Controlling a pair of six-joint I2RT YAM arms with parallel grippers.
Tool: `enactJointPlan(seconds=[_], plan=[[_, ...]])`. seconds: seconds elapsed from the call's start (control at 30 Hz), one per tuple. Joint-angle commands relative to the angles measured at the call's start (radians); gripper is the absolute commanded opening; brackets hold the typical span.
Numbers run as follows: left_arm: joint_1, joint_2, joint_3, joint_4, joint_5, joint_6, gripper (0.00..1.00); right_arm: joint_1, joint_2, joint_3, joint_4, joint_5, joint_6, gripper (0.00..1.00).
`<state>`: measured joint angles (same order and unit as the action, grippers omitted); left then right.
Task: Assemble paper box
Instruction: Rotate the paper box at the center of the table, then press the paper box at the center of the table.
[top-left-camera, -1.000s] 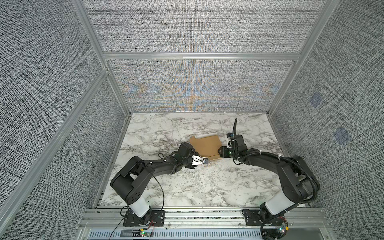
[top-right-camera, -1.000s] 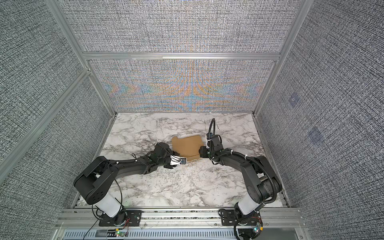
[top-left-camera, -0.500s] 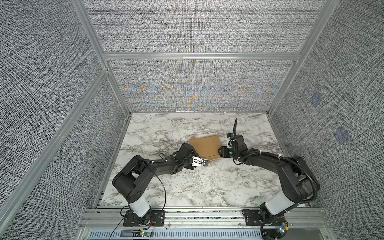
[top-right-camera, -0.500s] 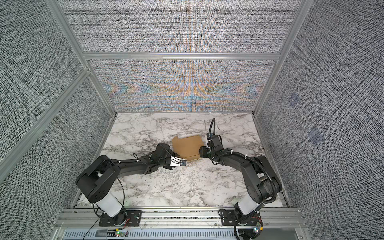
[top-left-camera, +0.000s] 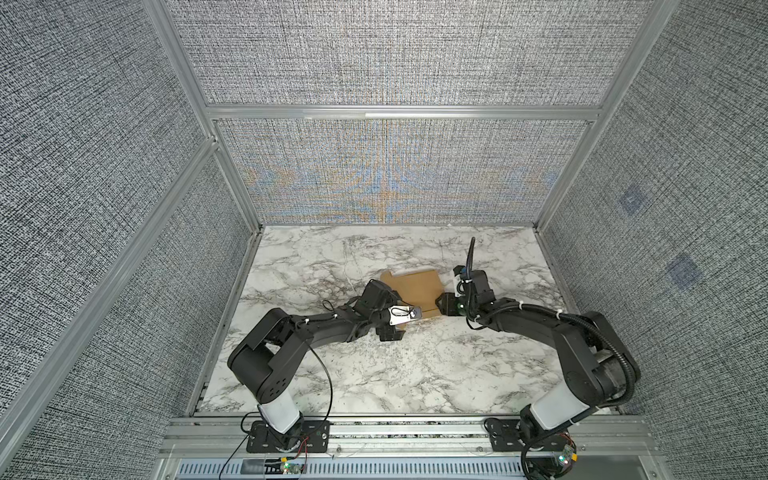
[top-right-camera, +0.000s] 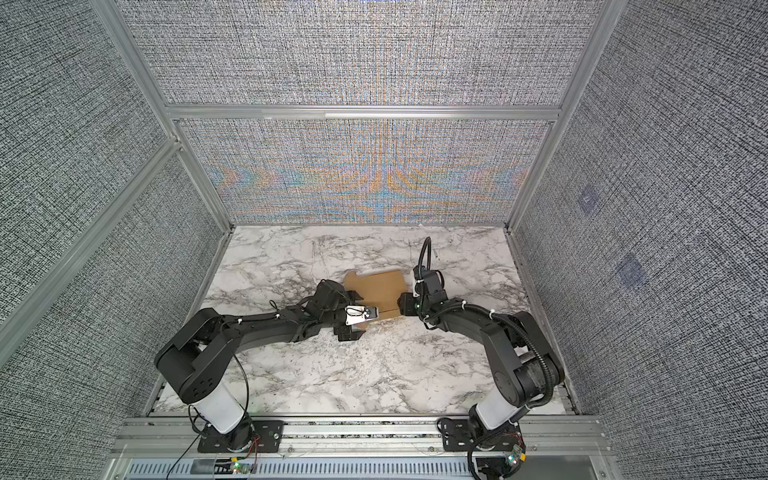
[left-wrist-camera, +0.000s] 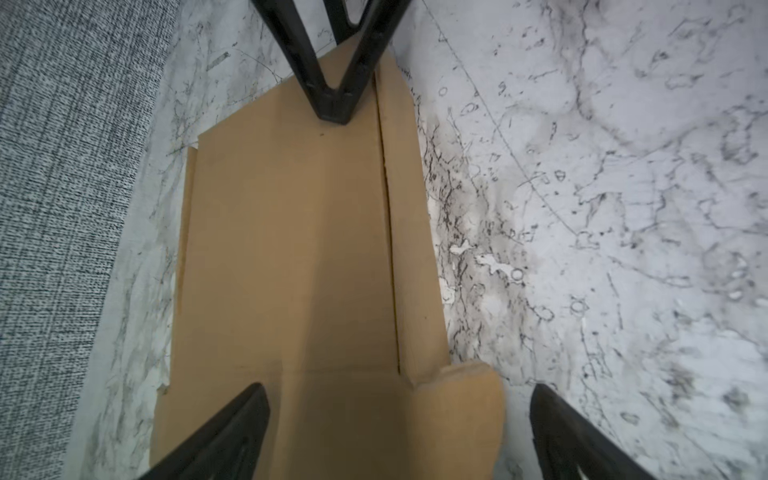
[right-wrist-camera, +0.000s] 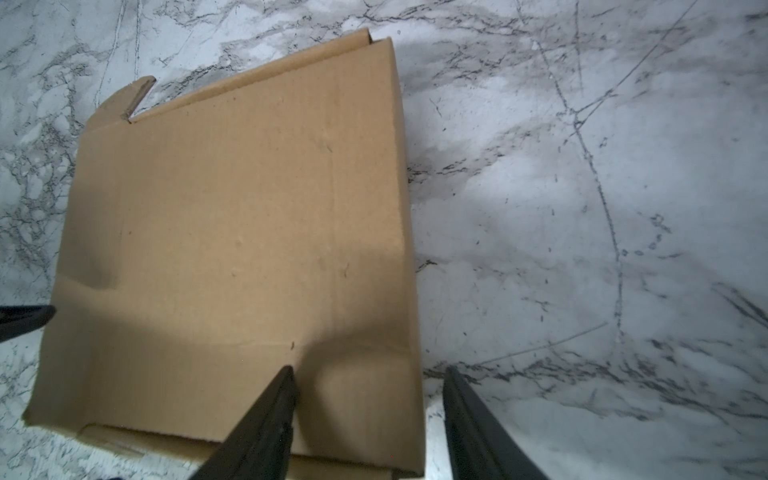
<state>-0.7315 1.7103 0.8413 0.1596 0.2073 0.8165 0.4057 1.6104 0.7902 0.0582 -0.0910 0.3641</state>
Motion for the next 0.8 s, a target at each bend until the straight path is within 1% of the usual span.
enactJointPlan(seconds=[0.0, 0.07, 0.13, 0.2, 0.27, 0.4, 0.43, 0.53, 0.67, 0.7, 0.73, 0.77], plan=[[-0.003, 0.016, -0.001, 0.049, -0.065, -0.065, 0.99, -0.002, 0.007, -0.013, -0.157, 0.046, -0.018, 0.57], [-0.004, 0.029, 0.004, 0.075, -0.121, -0.096, 0.99, -0.002, 0.01, -0.012, -0.159, 0.045, -0.019, 0.57], [-0.005, 0.037, 0.027, 0.05, -0.166, -0.175, 0.99, -0.001, 0.011, -0.012, -0.164, 0.045, -0.017, 0.56], [-0.006, 0.026, 0.034, 0.026, -0.186, -0.216, 0.99, -0.003, 0.008, -0.017, -0.158, 0.043, -0.016, 0.56], [-0.006, 0.004, 0.042, -0.014, -0.168, -0.223, 0.99, -0.002, 0.009, -0.018, -0.157, 0.046, -0.019, 0.56], [-0.006, -0.019, 0.12, -0.172, -0.096, -0.236, 0.98, -0.002, 0.012, -0.015, -0.161, 0.048, -0.019, 0.56], [-0.006, -0.021, 0.133, -0.194, -0.071, -0.228, 0.96, -0.002, 0.013, -0.014, -0.159, 0.047, -0.02, 0.56], [-0.008, -0.021, 0.128, -0.193, -0.061, -0.185, 0.87, -0.003, 0.019, -0.011, -0.155, 0.044, -0.016, 0.56], [-0.008, -0.012, 0.081, -0.143, -0.098, -0.096, 0.85, -0.003, 0.019, -0.008, -0.15, 0.039, -0.014, 0.56], [-0.008, -0.007, 0.075, -0.142, -0.096, -0.075, 0.83, -0.002, 0.02, -0.008, -0.151, 0.038, -0.014, 0.56], [-0.009, 0.001, 0.078, -0.151, -0.097, -0.064, 0.8, -0.002, 0.02, -0.009, -0.151, 0.038, -0.016, 0.56], [-0.011, 0.006, 0.079, -0.156, -0.099, -0.063, 0.79, -0.002, 0.02, -0.009, -0.152, 0.04, -0.015, 0.56]])
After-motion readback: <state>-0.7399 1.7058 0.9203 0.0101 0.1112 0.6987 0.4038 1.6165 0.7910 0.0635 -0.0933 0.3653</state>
